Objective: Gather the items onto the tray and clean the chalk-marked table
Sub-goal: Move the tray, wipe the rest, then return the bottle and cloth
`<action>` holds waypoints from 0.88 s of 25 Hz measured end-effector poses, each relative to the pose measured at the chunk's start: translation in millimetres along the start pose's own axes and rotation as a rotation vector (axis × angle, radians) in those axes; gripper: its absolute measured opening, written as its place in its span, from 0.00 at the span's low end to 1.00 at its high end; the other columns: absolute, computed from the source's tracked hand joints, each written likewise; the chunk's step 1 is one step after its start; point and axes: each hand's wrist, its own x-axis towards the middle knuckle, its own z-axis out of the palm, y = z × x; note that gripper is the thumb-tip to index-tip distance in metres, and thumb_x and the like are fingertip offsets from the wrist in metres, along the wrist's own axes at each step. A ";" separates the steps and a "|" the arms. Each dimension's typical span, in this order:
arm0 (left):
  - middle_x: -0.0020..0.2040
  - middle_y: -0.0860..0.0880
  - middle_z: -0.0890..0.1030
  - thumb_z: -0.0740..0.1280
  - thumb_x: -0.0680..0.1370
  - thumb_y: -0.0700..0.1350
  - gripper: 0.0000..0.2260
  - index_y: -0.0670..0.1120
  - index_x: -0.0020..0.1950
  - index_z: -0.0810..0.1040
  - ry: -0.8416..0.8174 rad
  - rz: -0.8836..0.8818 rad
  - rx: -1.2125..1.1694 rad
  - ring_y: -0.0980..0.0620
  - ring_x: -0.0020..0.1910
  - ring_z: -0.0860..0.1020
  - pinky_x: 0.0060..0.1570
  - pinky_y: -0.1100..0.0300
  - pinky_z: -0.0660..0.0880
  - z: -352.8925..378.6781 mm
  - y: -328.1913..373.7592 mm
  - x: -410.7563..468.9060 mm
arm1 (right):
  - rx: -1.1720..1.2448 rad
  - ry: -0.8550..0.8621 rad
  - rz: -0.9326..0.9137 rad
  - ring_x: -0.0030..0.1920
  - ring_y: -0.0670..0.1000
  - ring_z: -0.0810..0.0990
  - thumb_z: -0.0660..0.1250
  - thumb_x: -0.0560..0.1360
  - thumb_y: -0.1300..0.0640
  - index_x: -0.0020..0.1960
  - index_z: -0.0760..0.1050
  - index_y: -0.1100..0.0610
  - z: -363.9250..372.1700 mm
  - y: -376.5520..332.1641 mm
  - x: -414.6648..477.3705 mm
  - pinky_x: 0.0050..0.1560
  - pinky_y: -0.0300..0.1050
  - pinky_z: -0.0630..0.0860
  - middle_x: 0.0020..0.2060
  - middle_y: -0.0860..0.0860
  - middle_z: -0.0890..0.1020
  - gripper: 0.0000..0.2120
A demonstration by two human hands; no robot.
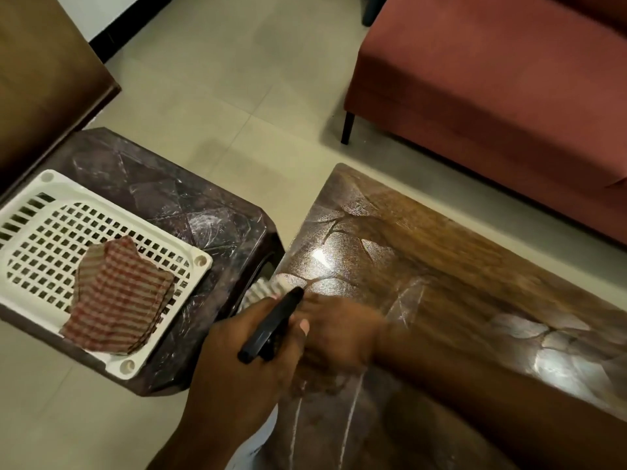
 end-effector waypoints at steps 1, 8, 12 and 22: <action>0.35 0.54 0.85 0.77 0.78 0.45 0.07 0.56 0.43 0.85 0.008 0.005 0.011 0.55 0.36 0.85 0.36 0.63 0.80 -0.5 -0.9 1.5 | 0.013 0.016 0.108 0.82 0.59 0.63 0.61 0.84 0.41 0.80 0.70 0.55 -7.7 29.0 3.1 0.84 0.55 0.57 0.81 0.58 0.69 0.29; 0.35 0.49 0.84 0.77 0.79 0.51 0.06 0.53 0.45 0.83 0.041 -0.010 0.011 0.49 0.37 0.85 0.39 0.50 0.83 -8.5 -3.0 -3.1 | 0.204 0.115 0.912 0.86 0.61 0.48 0.47 0.86 0.38 0.87 0.45 0.48 -58.9 120.2 33.5 0.84 0.66 0.53 0.87 0.55 0.44 0.33; 0.36 0.51 0.85 0.78 0.77 0.47 0.05 0.56 0.47 0.84 0.055 0.013 0.009 0.50 0.38 0.86 0.38 0.54 0.81 -5.4 5.3 -6.4 | 0.098 -0.099 0.240 0.86 0.54 0.42 0.49 0.88 0.41 0.87 0.44 0.46 -29.1 36.4 -3.8 0.85 0.54 0.42 0.87 0.52 0.43 0.31; 0.36 0.49 0.84 0.79 0.77 0.48 0.05 0.51 0.43 0.84 0.042 -0.021 0.079 0.50 0.38 0.85 0.39 0.54 0.81 -2.2 -0.4 -35.5 | 0.230 0.233 0.949 0.84 0.61 0.59 0.58 0.87 0.50 0.87 0.48 0.45 -19.2 81.0 -87.3 0.76 0.61 0.71 0.87 0.48 0.44 0.33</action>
